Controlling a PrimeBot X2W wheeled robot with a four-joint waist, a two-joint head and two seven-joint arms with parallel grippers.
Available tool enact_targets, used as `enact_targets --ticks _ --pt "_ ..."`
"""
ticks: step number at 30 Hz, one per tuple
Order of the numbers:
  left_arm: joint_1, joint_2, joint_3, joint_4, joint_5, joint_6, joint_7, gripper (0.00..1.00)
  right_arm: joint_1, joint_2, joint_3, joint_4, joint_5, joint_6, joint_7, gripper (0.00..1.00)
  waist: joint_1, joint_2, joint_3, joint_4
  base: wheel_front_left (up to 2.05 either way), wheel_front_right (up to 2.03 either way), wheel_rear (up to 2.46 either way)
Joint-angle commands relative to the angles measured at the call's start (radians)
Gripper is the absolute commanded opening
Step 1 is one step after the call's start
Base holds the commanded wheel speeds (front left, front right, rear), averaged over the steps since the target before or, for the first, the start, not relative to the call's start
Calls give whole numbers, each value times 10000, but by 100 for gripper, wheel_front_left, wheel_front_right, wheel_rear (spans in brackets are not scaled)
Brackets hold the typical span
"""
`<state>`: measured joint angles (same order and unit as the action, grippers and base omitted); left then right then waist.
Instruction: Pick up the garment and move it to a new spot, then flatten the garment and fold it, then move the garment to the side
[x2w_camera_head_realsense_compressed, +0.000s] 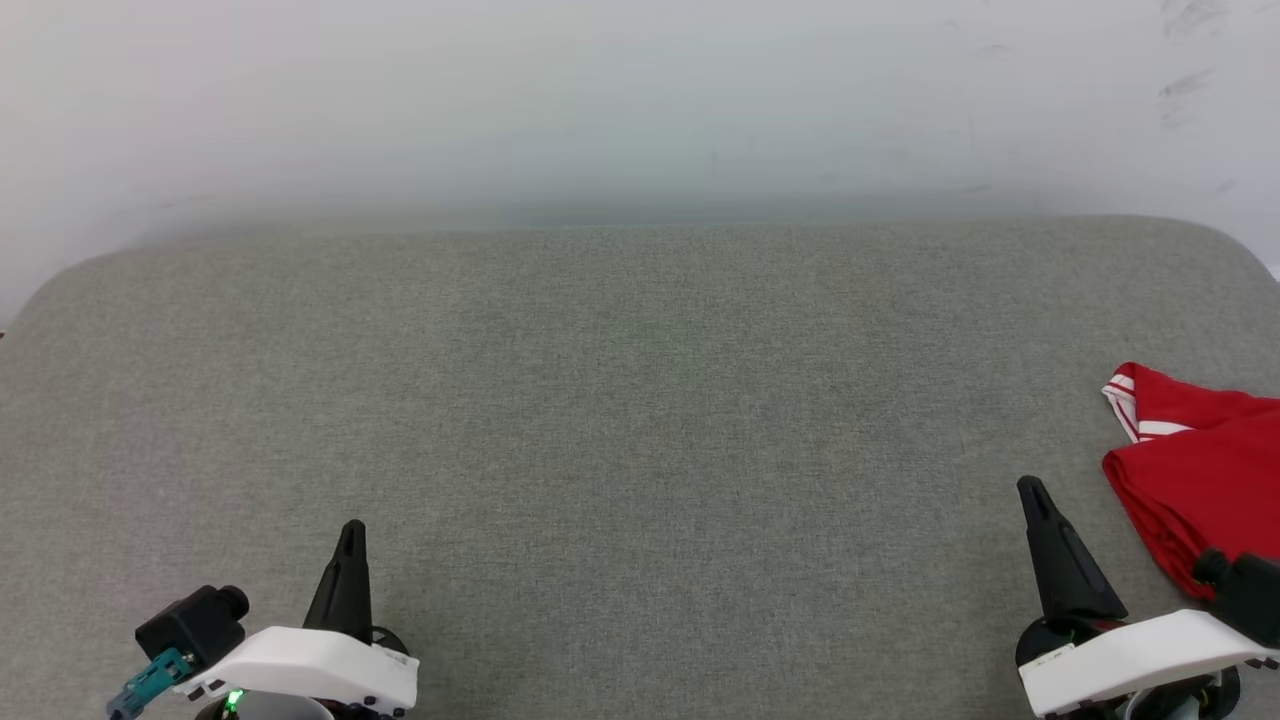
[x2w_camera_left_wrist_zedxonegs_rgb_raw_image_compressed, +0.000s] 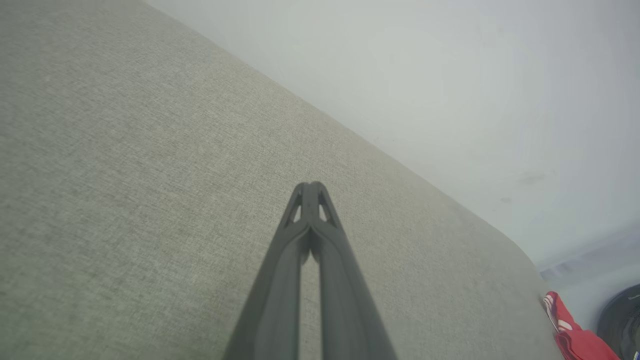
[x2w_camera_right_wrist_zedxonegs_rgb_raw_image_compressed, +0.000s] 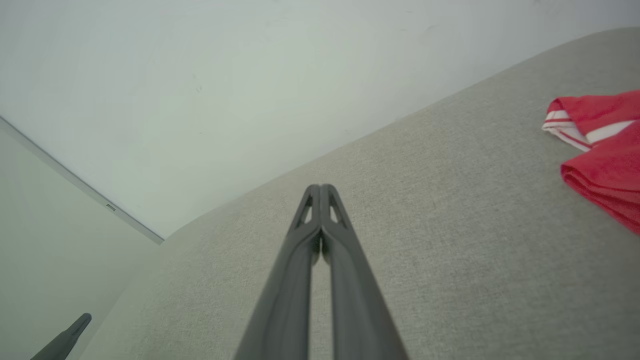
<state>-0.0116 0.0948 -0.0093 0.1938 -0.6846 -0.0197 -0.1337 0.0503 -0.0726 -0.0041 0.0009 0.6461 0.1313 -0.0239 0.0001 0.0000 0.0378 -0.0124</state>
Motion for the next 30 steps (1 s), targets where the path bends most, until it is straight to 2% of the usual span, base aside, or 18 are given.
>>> enact_targets --ticks 1,30 --pt "-317 30 99 -100 -380 -91 79 0 -320 -94 -14 -47 430 -2 32 0 -1 0 -5 2 0 0 0" --pt "-616 -169 563 135 -3926 -514 1047 0 -853 -172 -181 920 4333 -4 353 0 -1 0 -108 38 0 0 0"
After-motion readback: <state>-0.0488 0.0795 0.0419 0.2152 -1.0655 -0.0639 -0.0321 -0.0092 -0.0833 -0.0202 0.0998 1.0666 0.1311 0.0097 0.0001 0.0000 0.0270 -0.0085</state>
